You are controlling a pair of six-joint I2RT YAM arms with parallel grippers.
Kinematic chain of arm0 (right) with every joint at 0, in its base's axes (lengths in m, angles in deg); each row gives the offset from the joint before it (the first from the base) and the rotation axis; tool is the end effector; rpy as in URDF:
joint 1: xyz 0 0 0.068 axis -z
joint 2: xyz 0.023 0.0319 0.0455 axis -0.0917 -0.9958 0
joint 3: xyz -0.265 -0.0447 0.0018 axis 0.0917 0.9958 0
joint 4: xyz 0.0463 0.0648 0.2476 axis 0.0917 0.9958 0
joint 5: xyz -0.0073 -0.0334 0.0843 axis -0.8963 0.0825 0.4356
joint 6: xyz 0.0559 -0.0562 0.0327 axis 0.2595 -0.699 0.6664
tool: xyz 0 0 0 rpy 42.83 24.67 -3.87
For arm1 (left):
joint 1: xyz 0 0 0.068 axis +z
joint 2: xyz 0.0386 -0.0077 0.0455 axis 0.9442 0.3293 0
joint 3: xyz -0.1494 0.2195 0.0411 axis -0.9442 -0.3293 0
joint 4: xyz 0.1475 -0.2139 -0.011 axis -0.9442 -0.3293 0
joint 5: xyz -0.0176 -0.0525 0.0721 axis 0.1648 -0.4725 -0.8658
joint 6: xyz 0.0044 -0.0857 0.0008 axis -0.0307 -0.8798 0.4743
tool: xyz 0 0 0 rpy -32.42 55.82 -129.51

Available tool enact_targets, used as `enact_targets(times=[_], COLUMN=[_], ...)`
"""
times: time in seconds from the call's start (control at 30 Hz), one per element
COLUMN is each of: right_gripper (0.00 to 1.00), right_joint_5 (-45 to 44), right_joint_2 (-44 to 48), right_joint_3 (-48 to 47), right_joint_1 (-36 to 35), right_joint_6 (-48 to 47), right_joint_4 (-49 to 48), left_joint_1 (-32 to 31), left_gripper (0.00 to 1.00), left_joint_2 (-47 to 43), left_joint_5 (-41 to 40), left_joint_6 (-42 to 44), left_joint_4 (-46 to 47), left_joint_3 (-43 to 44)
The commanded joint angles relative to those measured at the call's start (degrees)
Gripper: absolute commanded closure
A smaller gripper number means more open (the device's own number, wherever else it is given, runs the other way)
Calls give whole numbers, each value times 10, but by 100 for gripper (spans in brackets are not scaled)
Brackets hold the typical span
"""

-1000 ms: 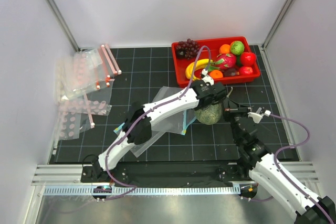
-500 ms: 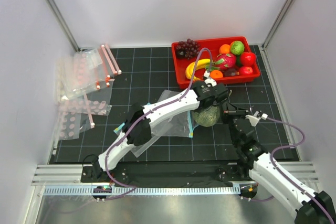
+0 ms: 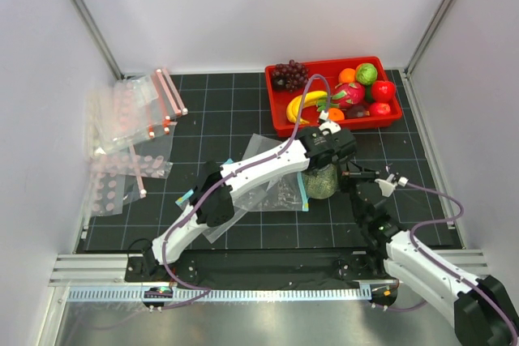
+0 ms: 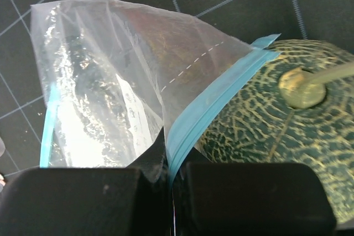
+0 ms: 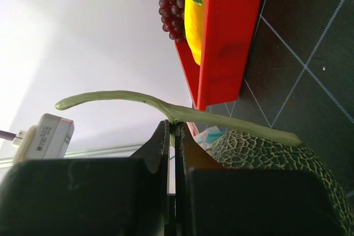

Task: Place the food in the zip-top bag and seal the zipper
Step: Place the fake fruit in the zipper food storage bag.

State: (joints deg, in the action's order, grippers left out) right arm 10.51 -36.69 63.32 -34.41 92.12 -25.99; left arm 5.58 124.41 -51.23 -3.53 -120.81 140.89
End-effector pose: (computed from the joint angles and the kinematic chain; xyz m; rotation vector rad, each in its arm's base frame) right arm 0.1817 0.0557 0.1639 1.3237 1.2877 1.0844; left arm 0.2383 -0.4180 0.2299 0.5819 2.4618 0.2147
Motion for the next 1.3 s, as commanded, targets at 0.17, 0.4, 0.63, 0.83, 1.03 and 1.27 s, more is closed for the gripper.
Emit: enact_targets(times=[0.17, 0.4, 0.63, 0.83, 1.03, 1.27], right_gripper=[99, 99, 99, 99, 93, 61], right_joint_5=[-23, -31, -18, -20, -26, -41], right_joint_2=[-41, -14, -74, -102, -115, -67], right_joint_3=[-25, -51, -79, -58, -57, -59], right_joint_1=[-23, -24, -35, -35, -36, -35], right_joint_6=[6, 31, -11, -6, -19, -46], right_joint_4=[-68, 30, 70, 25, 36, 101], left_joint_1=[-6, -4, -4, -4, -4, -3], left_gripper=[100, 100, 100, 100, 100, 100], left_joint_2=[-16, -18, -12, -12, -11, 0], left_joint_5=[16, -2, -4, -22, -30, -37], left_joint_6=[-3, 8, 21, 44, 60, 64], left_joint_4=[22, 25, 45, 97, 134, 141], left_joint_3=[29, 4, -14, -56, -79, -91])
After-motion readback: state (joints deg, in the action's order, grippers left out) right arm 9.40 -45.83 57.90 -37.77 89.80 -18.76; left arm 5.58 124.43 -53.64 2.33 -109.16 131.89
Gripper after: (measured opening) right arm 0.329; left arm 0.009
